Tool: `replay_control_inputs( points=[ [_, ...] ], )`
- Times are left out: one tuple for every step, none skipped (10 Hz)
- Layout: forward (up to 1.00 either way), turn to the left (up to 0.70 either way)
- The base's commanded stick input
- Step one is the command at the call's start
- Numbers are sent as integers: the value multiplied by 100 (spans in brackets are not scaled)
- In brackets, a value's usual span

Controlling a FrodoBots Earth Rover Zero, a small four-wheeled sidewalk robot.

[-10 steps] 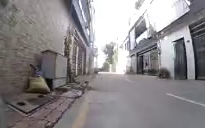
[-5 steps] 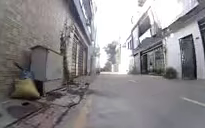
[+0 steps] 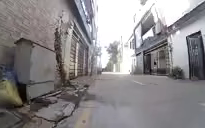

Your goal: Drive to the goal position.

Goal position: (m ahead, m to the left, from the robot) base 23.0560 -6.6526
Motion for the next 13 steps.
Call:
replay_control_inputs(
  points=[
    [100, -25],
    [100, -40],
    [100, -40],
    [100, -40],
    [100, -40],
    [100, -40],
    [100, -24],
    [100, -3],
    [100, 0],
    [100, 0],
    [100, 0],
    [100, 0],
    [100, 0]
  ],
)
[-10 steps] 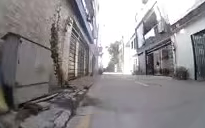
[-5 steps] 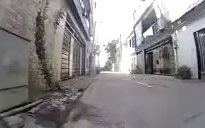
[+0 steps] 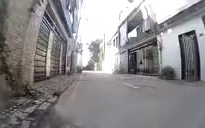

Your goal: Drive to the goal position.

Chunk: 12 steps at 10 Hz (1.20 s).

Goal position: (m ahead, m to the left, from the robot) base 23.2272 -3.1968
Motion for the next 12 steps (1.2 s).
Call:
replay_control_inputs(
  points=[
    [100, 0],
    [100, 0],
    [100, 0],
    [100, 0],
    [100, 0],
    [100, 0],
    [100, 0],
    [100, 0],
    [100, 0],
    [100, 0],
    [100, 0],
    [100, 0]
  ],
)
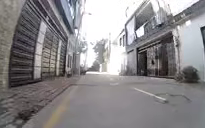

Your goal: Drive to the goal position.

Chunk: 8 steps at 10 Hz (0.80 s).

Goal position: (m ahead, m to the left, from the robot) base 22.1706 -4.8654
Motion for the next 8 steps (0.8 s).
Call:
replay_control_inputs(
  points=[
    [100, 0],
    [100, 0],
    [100, 0],
    [100, 0],
    [100, 0],
    [100, 0],
    [100, 0],
    [100, 0]
  ],
)
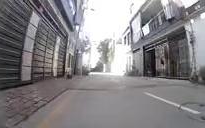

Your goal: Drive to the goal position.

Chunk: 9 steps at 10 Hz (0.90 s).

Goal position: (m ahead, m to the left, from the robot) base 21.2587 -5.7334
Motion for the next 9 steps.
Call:
replay_control_inputs(
  points=[
    [100, 0],
    [100, 0],
    [100, 0],
    [100, 0],
    [100, 0],
    [100, 0],
    [100, 0],
    [100, 0],
    [100, 0]
  ],
)
